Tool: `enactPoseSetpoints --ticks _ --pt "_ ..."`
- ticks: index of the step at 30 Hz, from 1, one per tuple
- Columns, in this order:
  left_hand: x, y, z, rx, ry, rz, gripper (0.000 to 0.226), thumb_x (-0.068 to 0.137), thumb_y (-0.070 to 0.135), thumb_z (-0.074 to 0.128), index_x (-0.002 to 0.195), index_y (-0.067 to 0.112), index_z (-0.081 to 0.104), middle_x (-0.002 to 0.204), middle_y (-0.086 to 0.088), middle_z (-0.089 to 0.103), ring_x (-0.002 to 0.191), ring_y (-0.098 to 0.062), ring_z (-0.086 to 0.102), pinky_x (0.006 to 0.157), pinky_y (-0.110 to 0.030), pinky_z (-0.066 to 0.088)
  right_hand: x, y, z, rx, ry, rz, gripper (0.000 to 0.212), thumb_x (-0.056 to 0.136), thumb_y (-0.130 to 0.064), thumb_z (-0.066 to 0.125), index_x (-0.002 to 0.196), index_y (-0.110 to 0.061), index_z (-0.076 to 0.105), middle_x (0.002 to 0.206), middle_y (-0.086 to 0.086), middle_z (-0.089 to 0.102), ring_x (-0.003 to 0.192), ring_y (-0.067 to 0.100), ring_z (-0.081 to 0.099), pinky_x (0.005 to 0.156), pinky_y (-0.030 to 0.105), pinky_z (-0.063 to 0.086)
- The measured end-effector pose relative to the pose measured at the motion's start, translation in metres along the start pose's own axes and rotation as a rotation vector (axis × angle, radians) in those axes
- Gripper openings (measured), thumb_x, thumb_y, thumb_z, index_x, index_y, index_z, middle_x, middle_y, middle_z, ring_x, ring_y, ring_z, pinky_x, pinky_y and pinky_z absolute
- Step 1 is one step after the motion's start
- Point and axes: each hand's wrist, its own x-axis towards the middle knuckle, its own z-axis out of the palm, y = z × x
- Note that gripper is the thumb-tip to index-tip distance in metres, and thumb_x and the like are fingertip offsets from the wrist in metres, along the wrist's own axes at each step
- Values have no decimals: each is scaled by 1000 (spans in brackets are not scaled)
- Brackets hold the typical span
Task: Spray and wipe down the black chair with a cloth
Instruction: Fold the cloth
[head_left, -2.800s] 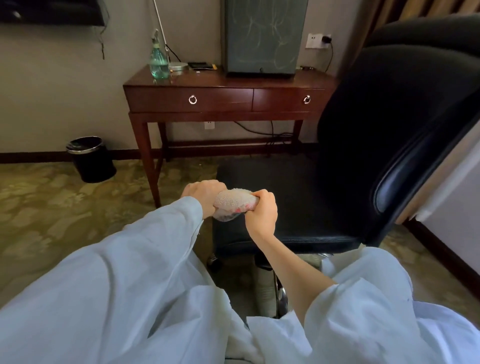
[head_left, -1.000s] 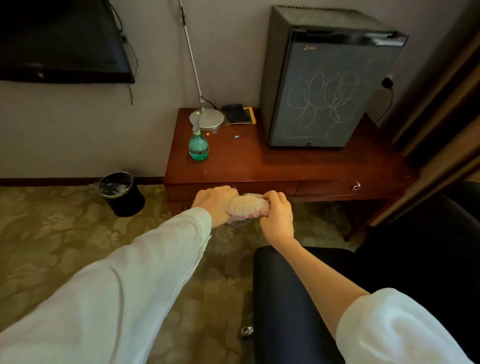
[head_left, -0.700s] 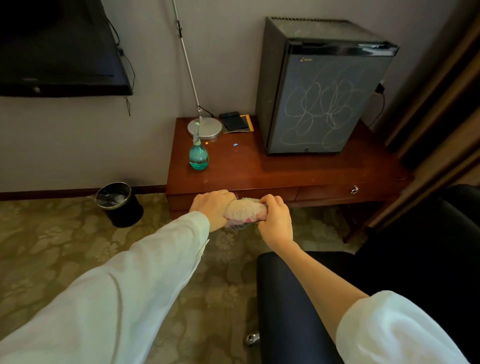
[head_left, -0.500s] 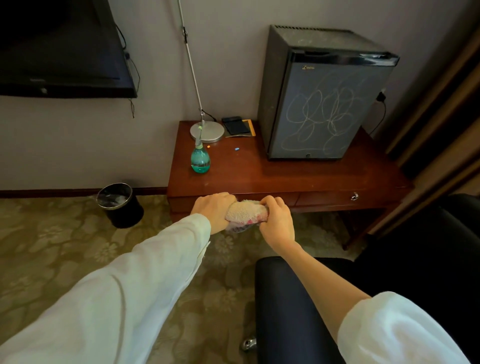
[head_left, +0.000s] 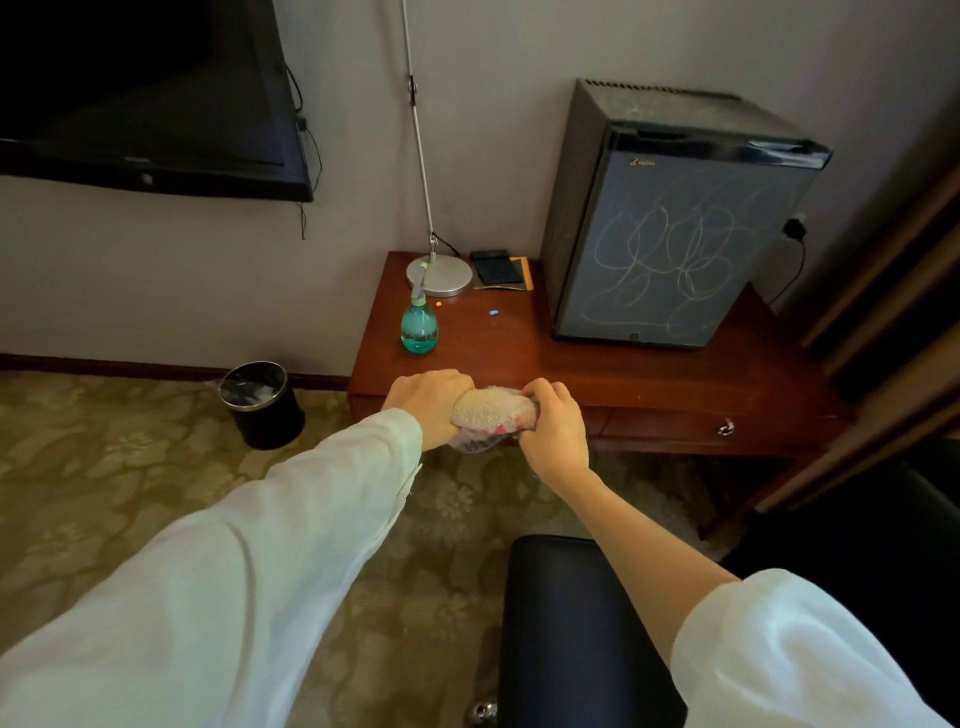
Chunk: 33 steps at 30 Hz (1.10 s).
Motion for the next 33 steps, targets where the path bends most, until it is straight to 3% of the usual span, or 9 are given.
enactPoseSetpoints --ticks 12,23,33 --pt "84 -65 10 5 -3 7 34 85 40 67 113 25 53 112 4 60 102 -17 59 68 -27 40 95 1 55 -12 11 31 46 72 9 63 106 -20 54 109 -1 52 100 21 49 80 39 51" --pt "232 -156 1 36 -72 148 30 84 36 65 109 24 55 112 3 59 104 -24 62 75 -30 40 231 -10 108 -65 81 129 38 69 6 60 101 -15 55 104 4 52 93 26 51 69 31 37" --pt "310 -163 43 -2 -111 189 43 81 27 73 117 23 50 116 0 55 105 -24 60 76 -37 47 284 27 120 -123 91 211 38 70 4 61 102 -16 55 106 2 51 95 21 50 73 32 43"
